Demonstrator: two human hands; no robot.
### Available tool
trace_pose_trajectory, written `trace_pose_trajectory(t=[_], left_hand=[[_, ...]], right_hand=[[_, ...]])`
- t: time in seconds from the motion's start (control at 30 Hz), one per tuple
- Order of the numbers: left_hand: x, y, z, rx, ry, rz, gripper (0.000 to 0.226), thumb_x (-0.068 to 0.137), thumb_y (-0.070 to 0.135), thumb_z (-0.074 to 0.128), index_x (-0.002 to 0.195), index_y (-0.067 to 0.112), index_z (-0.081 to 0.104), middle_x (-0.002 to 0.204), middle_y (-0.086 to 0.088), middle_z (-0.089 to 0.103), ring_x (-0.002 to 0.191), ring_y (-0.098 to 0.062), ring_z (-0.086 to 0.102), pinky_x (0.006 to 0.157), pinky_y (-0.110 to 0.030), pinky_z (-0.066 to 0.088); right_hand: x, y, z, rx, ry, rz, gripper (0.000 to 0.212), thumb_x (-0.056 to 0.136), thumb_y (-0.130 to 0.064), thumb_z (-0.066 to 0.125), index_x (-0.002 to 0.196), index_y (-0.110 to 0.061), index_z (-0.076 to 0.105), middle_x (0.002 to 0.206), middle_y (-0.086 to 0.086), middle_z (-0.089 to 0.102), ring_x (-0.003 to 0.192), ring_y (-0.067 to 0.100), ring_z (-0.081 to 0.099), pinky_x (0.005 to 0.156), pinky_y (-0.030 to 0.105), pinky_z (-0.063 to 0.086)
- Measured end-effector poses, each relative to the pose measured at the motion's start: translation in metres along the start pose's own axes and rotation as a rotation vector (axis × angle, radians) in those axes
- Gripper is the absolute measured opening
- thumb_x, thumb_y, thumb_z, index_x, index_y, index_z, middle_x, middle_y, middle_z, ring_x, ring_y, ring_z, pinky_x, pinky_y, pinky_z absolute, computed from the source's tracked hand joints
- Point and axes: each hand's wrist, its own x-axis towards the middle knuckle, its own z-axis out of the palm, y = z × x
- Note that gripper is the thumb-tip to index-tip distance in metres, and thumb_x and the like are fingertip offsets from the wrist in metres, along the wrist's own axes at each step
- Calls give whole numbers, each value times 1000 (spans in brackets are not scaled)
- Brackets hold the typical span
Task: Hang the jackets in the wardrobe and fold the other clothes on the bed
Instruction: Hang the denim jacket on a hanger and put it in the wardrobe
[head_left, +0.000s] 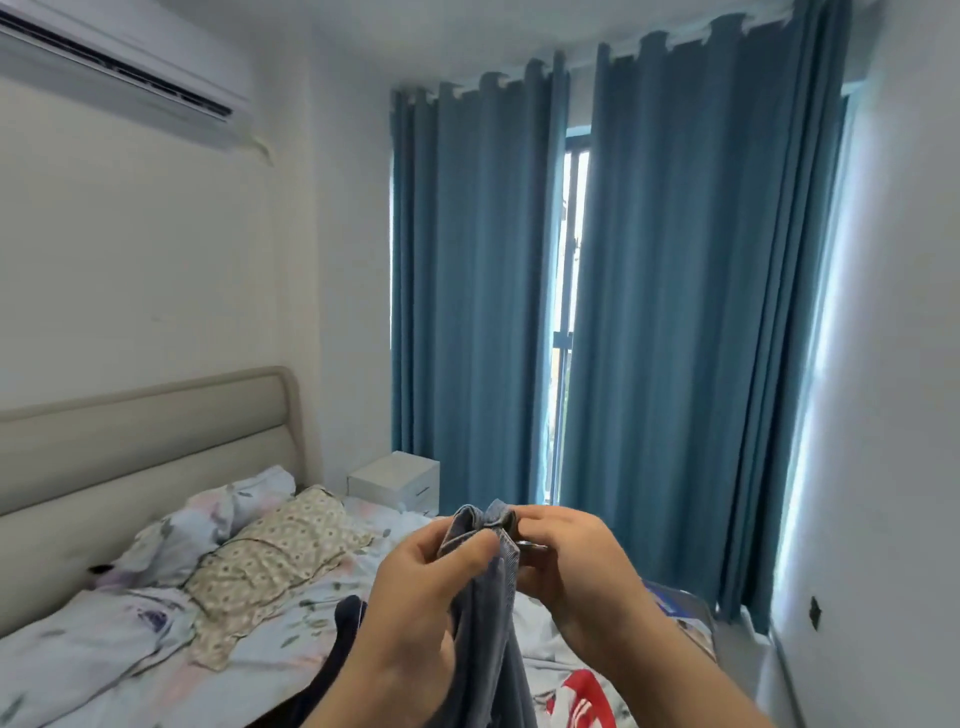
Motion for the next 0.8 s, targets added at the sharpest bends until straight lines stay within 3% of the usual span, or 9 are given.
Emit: trace_pose_trajectory(t=[0.07, 0.17, 0.27, 0.37, 0.47, 0.57, 0.67, 0.73, 0.8], left_hand=[[-13, 0, 2, 88, 60, 63, 49, 50, 28, 86, 94, 9, 76, 93, -22, 73, 89, -38, 71, 80, -47, 57], [-31, 1, 3, 180, 145, 124, 58, 45, 30, 86, 98, 10, 73, 91, -14, 75, 85, -26, 73, 70, -30, 56], [-48, 4, -1, 196, 192, 120, 26, 62, 15, 81, 87, 8, 75, 80, -10, 74, 72, -16, 71, 59, -20, 53], [-64, 10, -14, 179, 217, 110, 4, 74, 4, 73, 76, 7, 76, 74, -15, 68, 69, -19, 65, 60, -25, 51], [-82, 17, -27, 163, 277, 100, 15, 70, 9, 67, 79, 0, 75, 79, -23, 65, 75, -30, 59, 71, -37, 47], [-96, 19, -41, 181, 449, 127, 14, 76, 1, 60, 72, 1, 73, 77, -25, 66, 72, -31, 58, 71, -40, 46], [-114, 27, -57, 103, 487, 178, 14, 66, 4, 60, 72, -2, 72, 77, -26, 67, 69, -32, 64, 61, -33, 54], [-127, 38, -69, 49, 443, 184, 33, 61, 10, 62, 87, -7, 71, 90, -32, 68, 80, -37, 68, 67, -37, 58], [-141, 51, -81, 64, 398, 194, 45, 58, 14, 63, 96, -8, 70, 98, -34, 68, 87, -38, 69, 72, -38, 59]], right_hand=[[-10, -3, -3, 46, -112, 36, 40, 92, 6, 38, 102, -2, 76, 108, 23, 72, 98, 27, 70, 94, 42, 56], [-22, -4, -6, 160, -335, 97, 52, 88, 12, 28, 119, 2, 68, 126, 23, 65, 123, 33, 59, 109, 45, 44], [-32, -3, -3, 168, -352, 143, 59, 83, 20, 28, 108, -4, 76, 116, 19, 70, 105, 29, 67, 89, 33, 55], [-35, 2, 4, 120, -374, 151, 57, 83, 22, 32, 102, -7, 78, 102, 18, 73, 82, 23, 67, 70, 27, 53], [-38, 7, 18, 161, -455, 186, 45, 93, 13, 37, 105, -5, 76, 101, 21, 72, 81, 25, 69, 70, 30, 56], [-40, 20, 32, 201, -509, 219, 35, 100, 4, 40, 108, -5, 72, 97, 24, 71, 74, 29, 69, 64, 32, 59], [-40, 41, 40, 76, -315, 119, 36, 98, 5, 46, 87, -9, 77, 81, 16, 69, 60, 18, 63, 49, 24, 50], [-40, 56, 47, -160, -158, -3, 26, 97, -5, 55, 87, -17, 76, 84, 2, 70, 71, 10, 63, 58, 17, 49], [-41, 67, 65, -319, -275, -2, 18, 99, -19, 57, 110, -24, 70, 111, -11, 68, 105, 5, 62, 87, 14, 48]])
